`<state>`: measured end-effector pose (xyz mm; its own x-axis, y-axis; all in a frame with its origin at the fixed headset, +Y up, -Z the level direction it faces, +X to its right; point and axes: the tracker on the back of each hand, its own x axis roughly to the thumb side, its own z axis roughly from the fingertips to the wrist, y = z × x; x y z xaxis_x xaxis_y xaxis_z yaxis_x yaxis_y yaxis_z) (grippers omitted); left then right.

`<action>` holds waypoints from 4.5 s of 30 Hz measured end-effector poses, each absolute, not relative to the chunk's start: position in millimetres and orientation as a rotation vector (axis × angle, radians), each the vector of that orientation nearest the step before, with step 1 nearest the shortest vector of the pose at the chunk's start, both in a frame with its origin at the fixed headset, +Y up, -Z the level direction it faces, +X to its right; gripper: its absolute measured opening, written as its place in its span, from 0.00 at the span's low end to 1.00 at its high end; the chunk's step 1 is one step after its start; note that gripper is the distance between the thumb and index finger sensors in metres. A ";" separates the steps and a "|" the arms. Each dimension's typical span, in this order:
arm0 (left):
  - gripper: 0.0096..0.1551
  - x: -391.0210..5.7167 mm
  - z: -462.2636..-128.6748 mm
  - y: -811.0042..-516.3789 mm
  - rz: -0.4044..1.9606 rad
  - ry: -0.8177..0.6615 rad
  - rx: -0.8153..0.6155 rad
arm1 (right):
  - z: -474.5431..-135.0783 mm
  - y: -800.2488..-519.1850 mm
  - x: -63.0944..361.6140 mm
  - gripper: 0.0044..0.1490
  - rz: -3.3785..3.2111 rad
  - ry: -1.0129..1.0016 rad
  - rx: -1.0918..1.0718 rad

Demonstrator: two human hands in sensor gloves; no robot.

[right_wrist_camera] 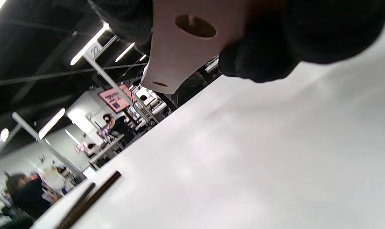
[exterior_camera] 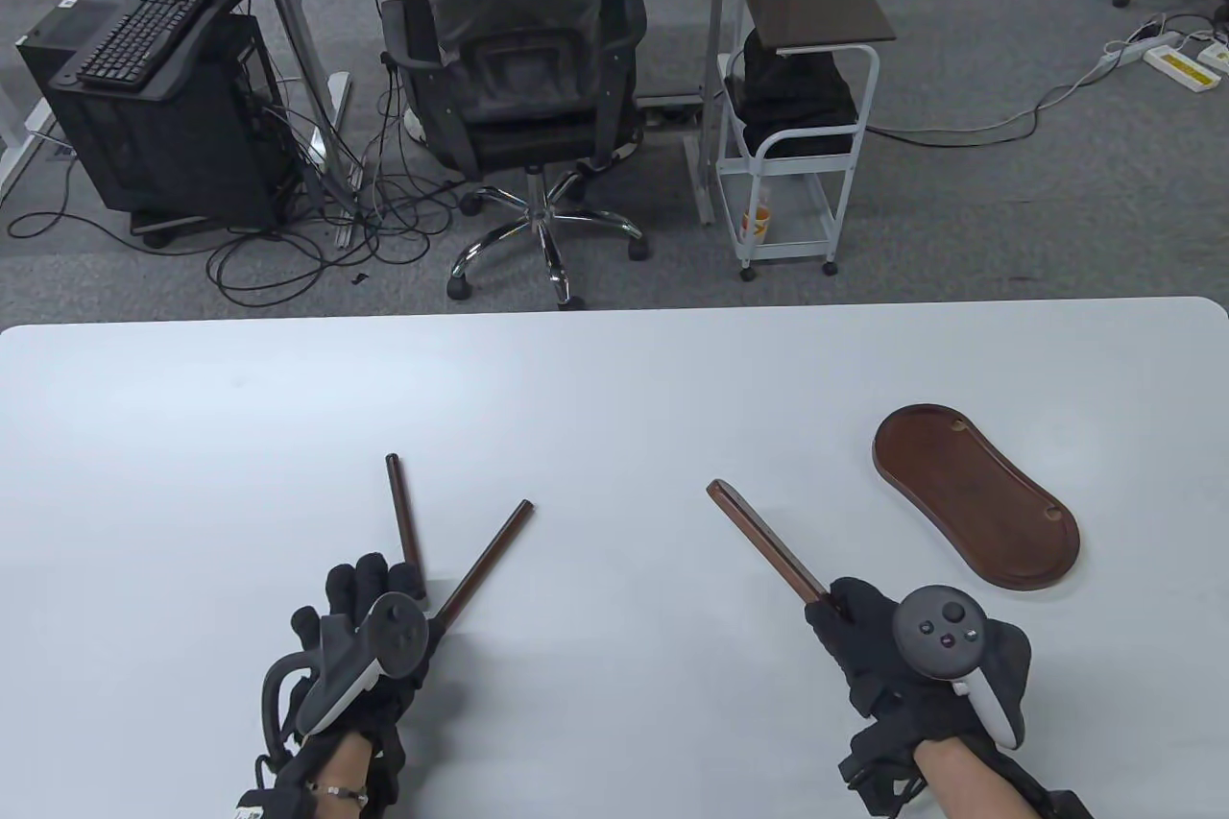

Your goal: Fit key rack parts together into a complete key rack

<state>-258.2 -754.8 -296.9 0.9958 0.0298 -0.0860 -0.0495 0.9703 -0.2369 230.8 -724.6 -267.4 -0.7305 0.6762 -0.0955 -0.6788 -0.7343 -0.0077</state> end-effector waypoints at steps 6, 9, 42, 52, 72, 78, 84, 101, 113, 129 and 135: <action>0.41 -261.9 -296.2 -754.1 0.062 0.103 -0.249 | -268.5 -731.1 244.0 0.43 2.280 0.067 -0.147; 0.41 -263.8 -295.8 -754.7 0.065 0.113 -0.256 | -268.6 -731.8 246.0 0.42 2.261 0.079 -0.137; 0.49 -260.9 -403.8 -734.4 0.329 0.489 -0.550 | -267.3 -731.6 245.2 0.41 2.218 0.061 -0.067; 0.47 -249.7 -418.2 -738.8 0.074 0.477 -0.526 | -269.3 -736.5 246.7 0.40 2.197 0.093 -0.083; 0.28 -266.1 -415.3 -749.6 -0.273 0.487 -0.494 | -270.2 -738.1 245.9 0.40 2.160 0.129 -0.063; 0.29 -267.6 -407.9 -744.1 -0.231 0.464 -0.416 | -270.3 -737.9 245.5 0.39 2.140 0.136 -0.053; 0.30 -253.1 -395.3 -712.5 -0.159 0.366 -0.273 | -270.4 -737.4 244.8 0.39 2.112 0.136 -0.047; 0.31 -125.9 -323.0 -654.9 0.277 -0.198 -0.029 | -266.6 -732.8 241.4 0.38 2.112 0.112 0.001; 0.31 -95.2 -296.7 -667.8 0.319 -0.411 -0.033 | -263.6 -731.4 236.4 0.38 2.103 0.090 0.073; 0.29 -95.5 -297.7 -674.9 0.400 -0.427 0.001 | -260.5 -731.9 231.0 0.38 2.061 0.086 0.123; 0.28 -99.9 -299.8 -674.0 0.431 -0.421 -0.013 | -260.8 -734.3 232.5 0.38 1.980 0.069 0.156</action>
